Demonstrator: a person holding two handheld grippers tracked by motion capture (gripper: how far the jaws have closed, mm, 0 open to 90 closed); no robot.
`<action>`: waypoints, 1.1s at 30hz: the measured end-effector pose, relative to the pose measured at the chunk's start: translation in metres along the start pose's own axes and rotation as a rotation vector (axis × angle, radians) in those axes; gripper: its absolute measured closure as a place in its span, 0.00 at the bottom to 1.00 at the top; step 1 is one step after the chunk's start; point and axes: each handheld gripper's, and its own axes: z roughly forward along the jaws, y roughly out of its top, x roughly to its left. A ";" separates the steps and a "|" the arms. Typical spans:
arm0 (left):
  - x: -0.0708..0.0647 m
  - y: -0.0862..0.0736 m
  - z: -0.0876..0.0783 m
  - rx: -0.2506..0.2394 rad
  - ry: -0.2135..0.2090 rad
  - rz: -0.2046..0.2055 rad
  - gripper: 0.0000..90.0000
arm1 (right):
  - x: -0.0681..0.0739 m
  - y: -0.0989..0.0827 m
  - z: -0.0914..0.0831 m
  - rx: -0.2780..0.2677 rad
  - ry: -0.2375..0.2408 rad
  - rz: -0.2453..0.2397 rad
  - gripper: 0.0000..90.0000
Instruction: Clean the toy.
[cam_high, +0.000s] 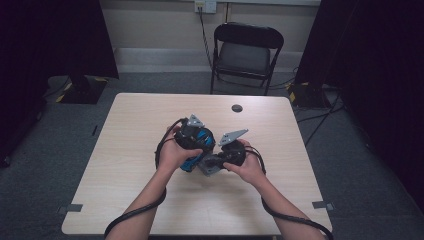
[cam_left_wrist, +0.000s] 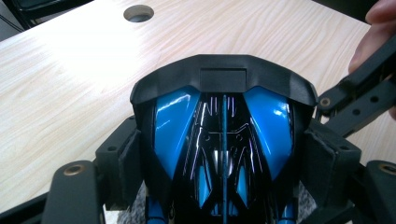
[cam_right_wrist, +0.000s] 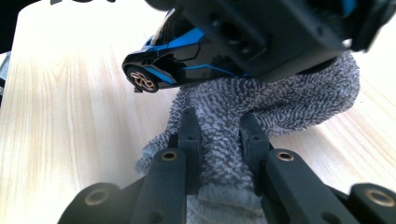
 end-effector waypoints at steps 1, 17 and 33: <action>0.000 0.000 0.000 0.004 -0.001 -0.003 0.28 | 0.000 0.000 0.001 -0.002 0.001 0.000 0.84; 0.003 0.008 0.000 -0.025 0.008 -0.018 0.28 | 0.009 0.000 0.013 -0.001 0.039 -0.012 0.84; 0.009 0.009 -0.006 -0.066 0.028 -0.044 0.28 | 0.019 -0.007 0.024 0.029 0.077 -0.034 0.84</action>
